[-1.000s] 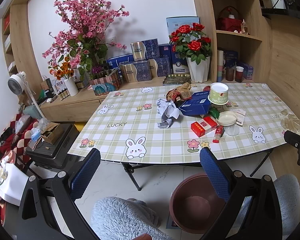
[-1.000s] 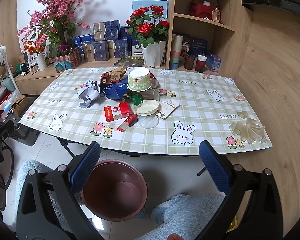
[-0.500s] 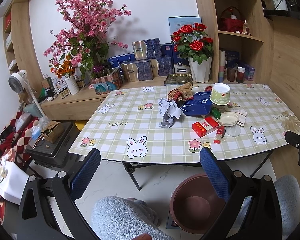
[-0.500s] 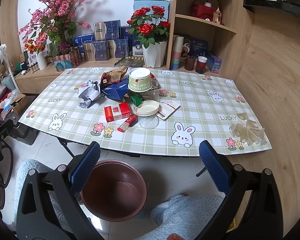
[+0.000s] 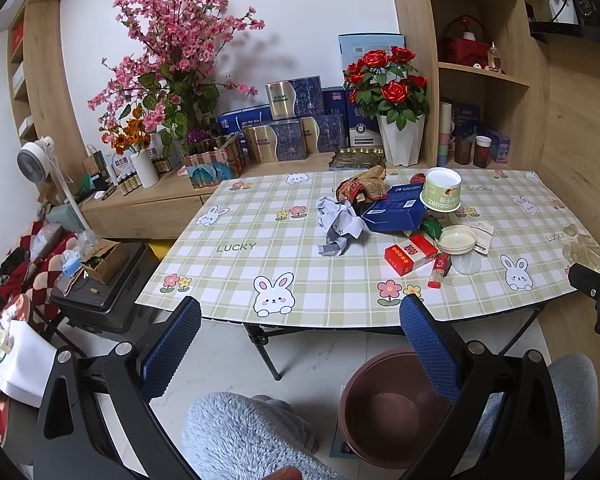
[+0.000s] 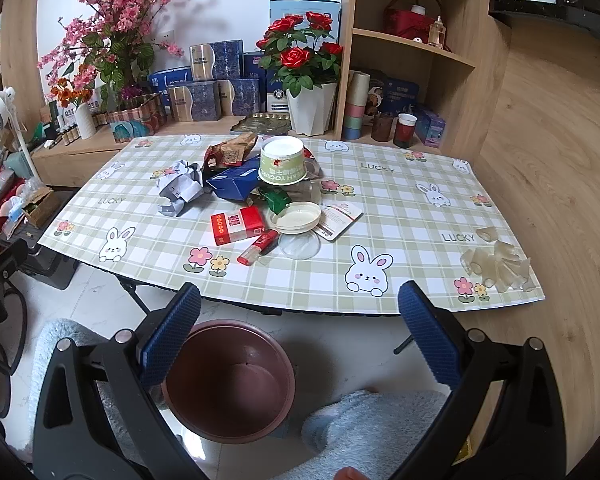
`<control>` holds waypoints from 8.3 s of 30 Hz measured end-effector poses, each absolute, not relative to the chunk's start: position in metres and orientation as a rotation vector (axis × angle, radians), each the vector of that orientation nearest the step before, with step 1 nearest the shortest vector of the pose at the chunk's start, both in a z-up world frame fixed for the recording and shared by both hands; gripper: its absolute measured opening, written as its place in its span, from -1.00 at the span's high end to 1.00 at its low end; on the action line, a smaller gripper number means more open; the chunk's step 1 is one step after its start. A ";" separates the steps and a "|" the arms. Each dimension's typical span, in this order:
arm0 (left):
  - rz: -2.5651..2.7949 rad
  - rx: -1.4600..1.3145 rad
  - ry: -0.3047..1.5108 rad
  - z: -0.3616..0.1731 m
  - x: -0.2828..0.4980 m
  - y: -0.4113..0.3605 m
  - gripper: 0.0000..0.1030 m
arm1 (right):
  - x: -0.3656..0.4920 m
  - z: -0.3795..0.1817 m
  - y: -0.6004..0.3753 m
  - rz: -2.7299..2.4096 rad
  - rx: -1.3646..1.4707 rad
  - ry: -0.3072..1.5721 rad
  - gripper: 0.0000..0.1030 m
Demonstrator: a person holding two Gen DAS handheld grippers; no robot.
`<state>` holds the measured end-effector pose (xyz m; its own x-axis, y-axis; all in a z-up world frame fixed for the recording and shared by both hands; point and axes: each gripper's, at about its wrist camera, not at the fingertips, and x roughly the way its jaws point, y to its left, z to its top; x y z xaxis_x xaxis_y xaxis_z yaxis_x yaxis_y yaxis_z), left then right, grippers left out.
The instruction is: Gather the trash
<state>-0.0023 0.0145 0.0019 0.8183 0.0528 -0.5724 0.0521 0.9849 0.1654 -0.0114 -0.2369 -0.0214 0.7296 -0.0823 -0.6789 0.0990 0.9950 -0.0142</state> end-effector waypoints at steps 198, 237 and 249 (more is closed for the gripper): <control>-0.047 -0.010 0.890 -0.164 0.063 0.077 -0.88 | 0.052 -0.167 -0.248 0.034 0.096 0.888 -0.89; -0.245 -0.470 1.039 -0.144 0.454 -0.018 -0.80 | 0.206 -0.149 -0.332 -0.041 0.168 0.852 -0.89; -0.275 -0.369 0.980 -0.128 0.443 -0.007 0.32 | 0.236 -0.148 -0.327 0.037 0.239 0.829 -0.89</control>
<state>0.4426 -0.0074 -0.1284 0.5304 -0.3879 -0.7538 0.0604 0.9042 -0.4228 0.2361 -0.3266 -0.1484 0.6768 0.1257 -0.7253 0.0602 0.9725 0.2248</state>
